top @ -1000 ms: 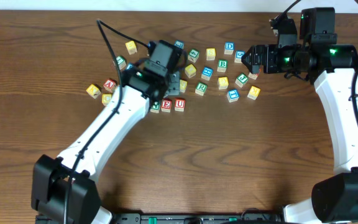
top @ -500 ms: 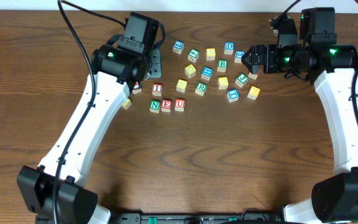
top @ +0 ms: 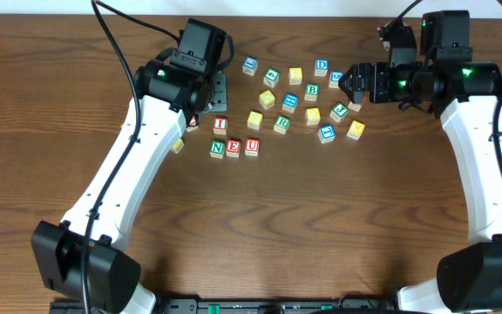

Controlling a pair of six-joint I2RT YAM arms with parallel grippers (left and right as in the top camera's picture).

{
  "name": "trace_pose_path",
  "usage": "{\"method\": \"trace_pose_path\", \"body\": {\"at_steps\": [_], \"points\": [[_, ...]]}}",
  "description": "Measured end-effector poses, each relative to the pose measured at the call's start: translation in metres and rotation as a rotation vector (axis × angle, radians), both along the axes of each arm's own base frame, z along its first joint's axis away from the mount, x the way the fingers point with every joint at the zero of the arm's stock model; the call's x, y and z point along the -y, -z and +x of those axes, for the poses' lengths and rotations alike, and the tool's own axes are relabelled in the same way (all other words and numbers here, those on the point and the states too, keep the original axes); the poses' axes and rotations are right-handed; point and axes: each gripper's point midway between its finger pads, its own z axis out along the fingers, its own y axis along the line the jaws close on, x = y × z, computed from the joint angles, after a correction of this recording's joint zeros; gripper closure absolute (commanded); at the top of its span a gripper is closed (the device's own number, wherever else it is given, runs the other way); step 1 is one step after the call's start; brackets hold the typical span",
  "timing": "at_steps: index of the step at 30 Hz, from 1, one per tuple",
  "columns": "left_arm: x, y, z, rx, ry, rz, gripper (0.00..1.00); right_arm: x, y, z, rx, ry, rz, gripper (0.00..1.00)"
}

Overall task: Spell out NEURIPS
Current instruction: 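Raise the left gripper and retract it to the cluster's left side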

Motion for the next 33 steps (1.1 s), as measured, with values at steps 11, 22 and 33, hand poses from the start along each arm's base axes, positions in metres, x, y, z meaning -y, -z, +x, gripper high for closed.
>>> {"method": "trace_pose_path", "body": {"at_steps": [11, 22, 33], "points": [[0.0009, -0.0012, 0.0019, 0.009, 0.000, -0.004, 0.56, 0.0000, 0.0000, -0.0001, 0.000, 0.000, 0.000, 0.01], [0.0021, -0.0030, 0.0049, 0.023, 0.000, -0.009, 0.56, 0.0000, 0.0000, 0.0000, 0.000, 0.000, 0.000, 0.01], [0.0032, -0.0049, 0.0079, 0.038, 0.000, -0.015, 0.56, 0.0001, 0.0000, 0.0000, 0.000, 0.000, 0.000, 0.01]]}}
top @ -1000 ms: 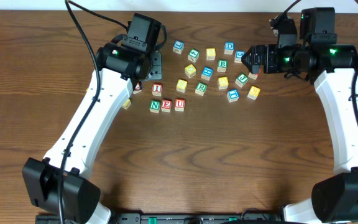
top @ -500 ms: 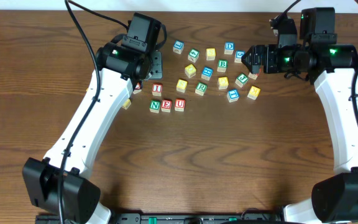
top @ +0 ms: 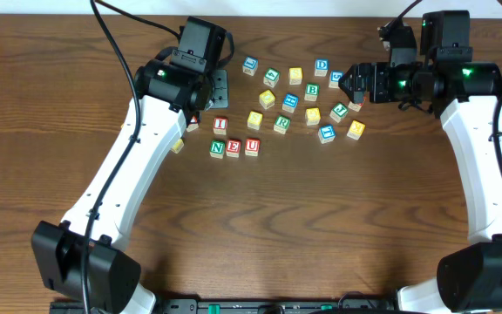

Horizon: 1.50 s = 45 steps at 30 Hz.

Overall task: Spell out NEURIPS
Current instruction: 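Raise the left gripper and retract it to the cluster's left side, then move the left gripper over the green R block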

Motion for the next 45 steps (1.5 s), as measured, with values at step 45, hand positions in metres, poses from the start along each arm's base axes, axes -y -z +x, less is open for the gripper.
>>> {"method": "trace_pose_path", "body": {"at_steps": [45], "points": [[0.016, 0.039, 0.042, 0.025, 0.001, -0.010, 0.56, 0.000, 0.000, 0.000, 0.000, 0.000, 0.000, 0.01]]}}
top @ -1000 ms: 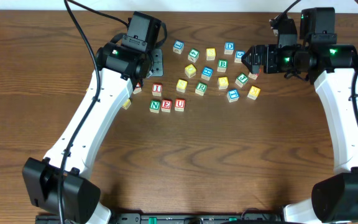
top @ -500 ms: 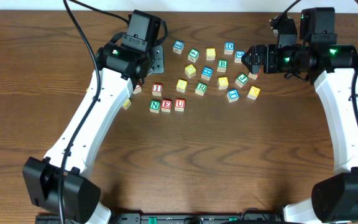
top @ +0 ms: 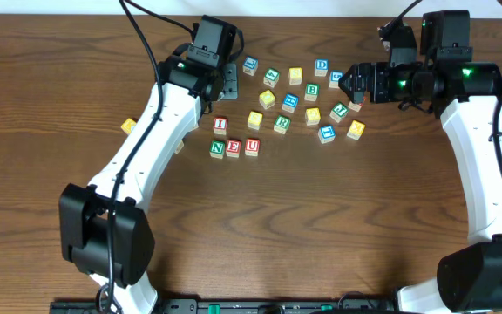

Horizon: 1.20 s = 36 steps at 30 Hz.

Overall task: Spell out NEURIPS
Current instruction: 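Move the left gripper over the green R block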

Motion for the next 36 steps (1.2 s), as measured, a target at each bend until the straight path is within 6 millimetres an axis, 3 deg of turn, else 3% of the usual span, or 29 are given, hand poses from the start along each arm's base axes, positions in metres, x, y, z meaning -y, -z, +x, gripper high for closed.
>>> {"method": "trace_pose_path", "body": {"at_steps": [11, 18, 23, 28, 32, 36], "points": [[0.015, 0.008, 0.005, 0.008, 0.027, -0.010, 0.56, 0.000, 0.000, 0.000, 0.000, 0.000, 0.000, 0.01], [0.061, 0.036, -0.006, -0.048, 0.150, -0.026, 0.55, 0.000, 0.000, 0.000, 0.000, 0.000, 0.000, 0.01], [0.097, 0.067, -0.016, -0.091, 0.241, -0.015, 0.46, 0.000, 0.000, 0.000, 0.000, 0.000, 0.000, 0.01], [0.127, 0.082, -0.024, -0.090, 0.322, 0.000, 0.39, 0.000, 0.000, 0.000, 0.000, 0.000, 0.000, 0.01], [0.141, 0.091, -0.029, -0.093, 0.358, 0.006, 0.39, 0.000, 0.000, 0.000, 0.000, 0.000, 0.000, 0.01], [0.143, 0.106, -0.028, -0.110, 0.359, 0.014, 0.38, 0.000, 0.000, 0.000, 0.000, 0.000, 0.000, 0.01]]}}
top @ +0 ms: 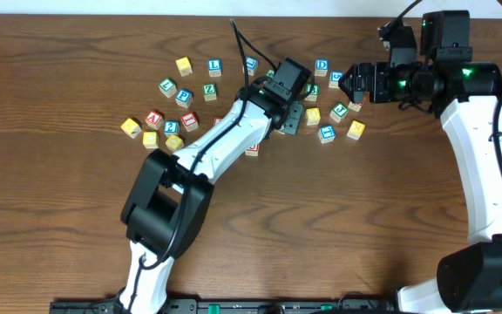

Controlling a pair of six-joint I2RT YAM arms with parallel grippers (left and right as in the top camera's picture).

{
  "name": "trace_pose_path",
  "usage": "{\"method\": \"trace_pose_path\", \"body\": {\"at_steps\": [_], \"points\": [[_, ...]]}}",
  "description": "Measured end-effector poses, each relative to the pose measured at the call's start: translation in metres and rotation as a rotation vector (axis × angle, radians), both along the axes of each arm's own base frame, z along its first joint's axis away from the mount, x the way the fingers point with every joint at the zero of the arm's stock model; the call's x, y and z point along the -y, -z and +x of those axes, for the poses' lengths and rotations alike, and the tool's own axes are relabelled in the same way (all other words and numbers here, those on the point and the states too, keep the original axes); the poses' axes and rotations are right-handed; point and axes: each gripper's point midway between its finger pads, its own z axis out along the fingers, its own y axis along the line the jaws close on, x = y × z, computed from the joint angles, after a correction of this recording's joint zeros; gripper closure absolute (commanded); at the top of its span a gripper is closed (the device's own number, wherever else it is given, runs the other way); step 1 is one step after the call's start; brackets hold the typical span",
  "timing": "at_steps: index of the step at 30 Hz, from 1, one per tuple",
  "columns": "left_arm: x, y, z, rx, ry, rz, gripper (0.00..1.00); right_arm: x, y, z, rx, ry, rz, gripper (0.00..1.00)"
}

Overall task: Spell out NEURIPS
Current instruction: 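Move the left gripper over the green R block, then lower the left gripper and grasp the green R block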

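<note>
Small lettered wooden blocks lie scattered across the far half of the table. My left gripper [293, 119] reaches over the middle of them, its grey fingers pointing down among the blocks by a yellow one [313, 116]. The left arm [234, 139] lies across the spelled row and hides most of it; only the edge of one row block [252, 151] shows. My right gripper [347, 85] hovers at the right end of the cluster, beside a blue-lettered block [336, 78]. From above I cannot see how wide either gripper stands.
A second group of blocks sits at the left, among them a yellow block [130, 127], a red-lettered block [154, 119] and a blue L block [214, 65]. More blocks lie right of the left gripper, such as one [356, 129] near the right arm.
My left arm has swung right, taking its gripper from the cluster's upper left edge to its middle. It now covers the N-E-U row and uncovers the left blocks. The right arm has not moved.
First my left gripper stood at the left of the cluster, with N, E, U in a row below it and an I block above them. It stayed there, then sat slightly farther back. Now it is over the middle blocks. The right arm stayed put throughout.
</note>
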Motion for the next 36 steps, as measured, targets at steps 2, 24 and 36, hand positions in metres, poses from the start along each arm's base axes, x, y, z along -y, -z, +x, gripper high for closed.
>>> {"method": "trace_pose_path", "body": {"at_steps": [2, 24, 36], "points": [[0.001, 0.007, 0.002, -0.001, 0.002, 0.003, 0.38, 0.000, 0.000, 0.000, 0.000, 0.000, 0.000, 0.01], [0.002, 0.040, 0.002, -0.025, 0.067, 0.058, 0.48, 0.000, 0.000, 0.000, 0.000, 0.000, 0.000, 0.01], [0.002, 0.052, 0.002, -0.038, 0.067, 0.066, 0.48, 0.000, 0.000, 0.000, 0.000, 0.000, 0.000, 0.01]]}}
